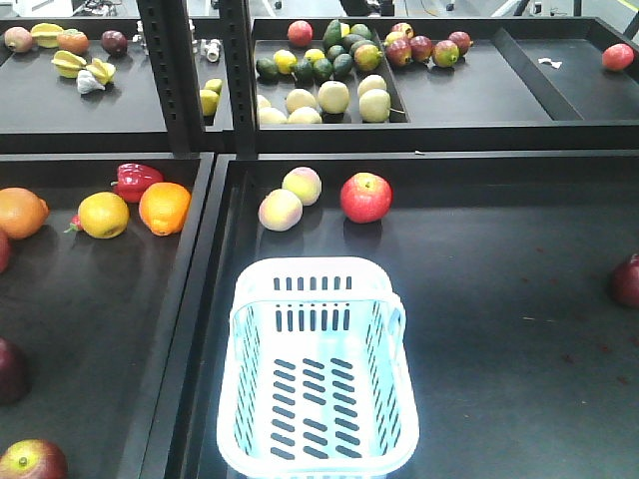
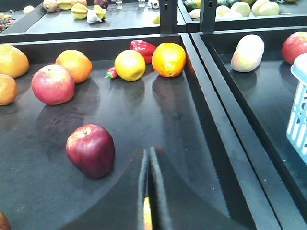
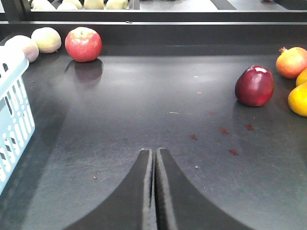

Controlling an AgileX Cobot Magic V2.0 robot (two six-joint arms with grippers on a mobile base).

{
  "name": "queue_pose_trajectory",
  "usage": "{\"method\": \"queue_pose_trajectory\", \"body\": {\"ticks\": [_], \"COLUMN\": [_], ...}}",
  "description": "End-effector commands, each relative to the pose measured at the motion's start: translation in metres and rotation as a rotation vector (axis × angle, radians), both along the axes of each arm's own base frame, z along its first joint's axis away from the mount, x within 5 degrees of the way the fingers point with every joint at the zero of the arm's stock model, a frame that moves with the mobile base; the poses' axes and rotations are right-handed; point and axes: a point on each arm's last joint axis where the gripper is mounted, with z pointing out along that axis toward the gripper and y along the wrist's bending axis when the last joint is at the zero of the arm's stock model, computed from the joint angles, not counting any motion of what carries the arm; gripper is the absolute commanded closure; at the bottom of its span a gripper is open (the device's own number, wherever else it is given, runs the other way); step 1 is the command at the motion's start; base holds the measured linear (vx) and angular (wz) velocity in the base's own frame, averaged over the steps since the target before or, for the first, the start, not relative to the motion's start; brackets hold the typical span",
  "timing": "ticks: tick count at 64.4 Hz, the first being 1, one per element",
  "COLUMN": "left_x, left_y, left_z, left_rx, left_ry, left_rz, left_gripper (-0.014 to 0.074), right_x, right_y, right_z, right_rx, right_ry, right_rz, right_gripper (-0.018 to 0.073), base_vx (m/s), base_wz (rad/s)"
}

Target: Pick three apples into basket with both arms

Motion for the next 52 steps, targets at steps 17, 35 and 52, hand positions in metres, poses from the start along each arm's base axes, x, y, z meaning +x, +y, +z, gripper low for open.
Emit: {"method": "queue_pose_trajectory", "body": {"ticks": [17, 35, 52], "left_x": [0.0, 0.0, -0.011], "left_y": [0.0, 0.0, 0.001], "left_z": [0.019, 0.022, 0.081], "left_rx": [-0.005, 0.013, 0.0], "left_ry": [-0.119, -0.15, -0.823], "left_rz": [-0.003, -0.001, 0.012], "left_gripper": [0.0603, 0.0603, 0.0603], "right_x": [0.002, 0.002, 0.002], "right_y": [0.0, 0.0, 0.0], "right_z": [0.006, 0.006, 0.006], "right_rx": [-0.017, -0.017, -0.018], "right_ry": [-0.07, -0.07, -0.07], "right_rz": [0.004, 0.004, 0.004], "right_gripper": [0.0564, 0.0564, 0.0564], "base_vx": [0.0, 0.0, 0.0], "base_wz": [0.0, 0.0, 0.0]}}
